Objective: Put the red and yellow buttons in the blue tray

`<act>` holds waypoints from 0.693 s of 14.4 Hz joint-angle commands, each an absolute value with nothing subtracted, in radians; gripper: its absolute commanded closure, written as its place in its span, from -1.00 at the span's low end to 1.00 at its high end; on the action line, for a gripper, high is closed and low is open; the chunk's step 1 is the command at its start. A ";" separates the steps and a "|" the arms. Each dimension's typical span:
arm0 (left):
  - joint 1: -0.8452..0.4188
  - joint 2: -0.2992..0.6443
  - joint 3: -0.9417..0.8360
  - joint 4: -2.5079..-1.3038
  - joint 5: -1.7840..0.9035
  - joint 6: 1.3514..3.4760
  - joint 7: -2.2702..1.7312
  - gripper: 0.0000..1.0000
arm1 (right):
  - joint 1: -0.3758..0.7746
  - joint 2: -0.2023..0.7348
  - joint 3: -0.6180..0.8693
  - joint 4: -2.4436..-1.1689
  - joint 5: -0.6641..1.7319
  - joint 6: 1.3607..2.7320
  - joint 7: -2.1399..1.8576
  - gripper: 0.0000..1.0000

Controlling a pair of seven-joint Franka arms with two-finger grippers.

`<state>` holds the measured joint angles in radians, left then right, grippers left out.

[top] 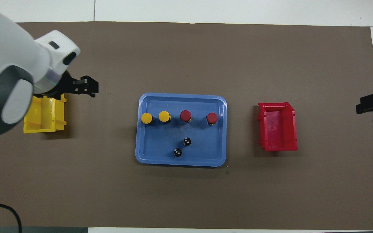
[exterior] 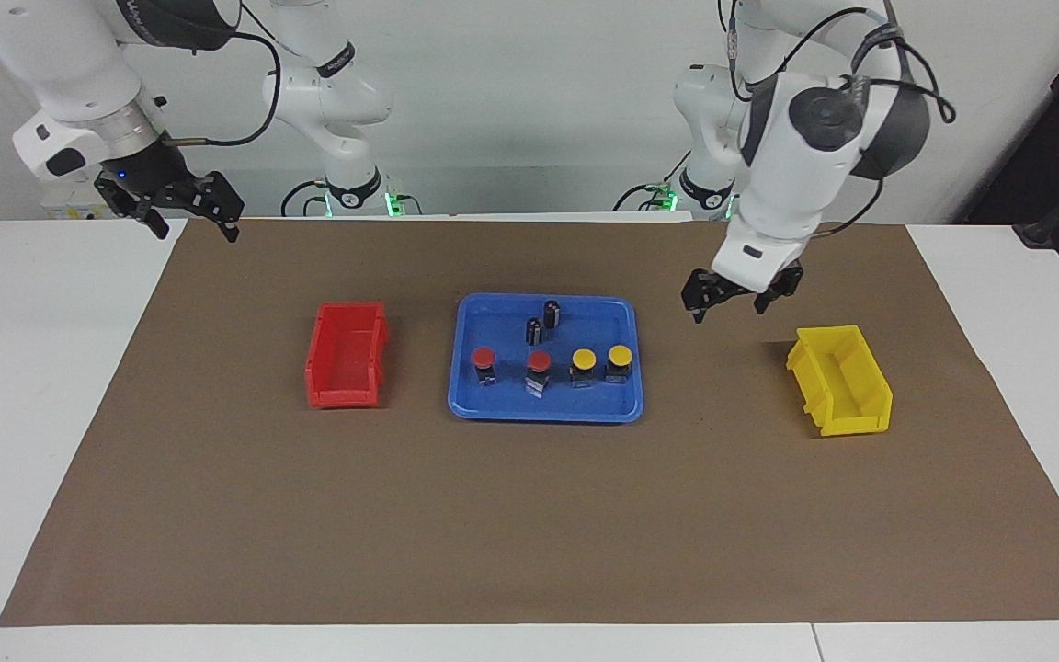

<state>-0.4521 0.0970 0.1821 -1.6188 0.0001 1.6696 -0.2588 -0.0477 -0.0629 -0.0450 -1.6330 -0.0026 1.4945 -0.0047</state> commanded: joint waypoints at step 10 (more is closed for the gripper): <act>-0.221 -0.058 0.189 -1.592 -0.002 1.558 0.146 -1.00 | -0.067 -0.060 -0.037 -1.624 -0.005 1.488 -0.031 -1.00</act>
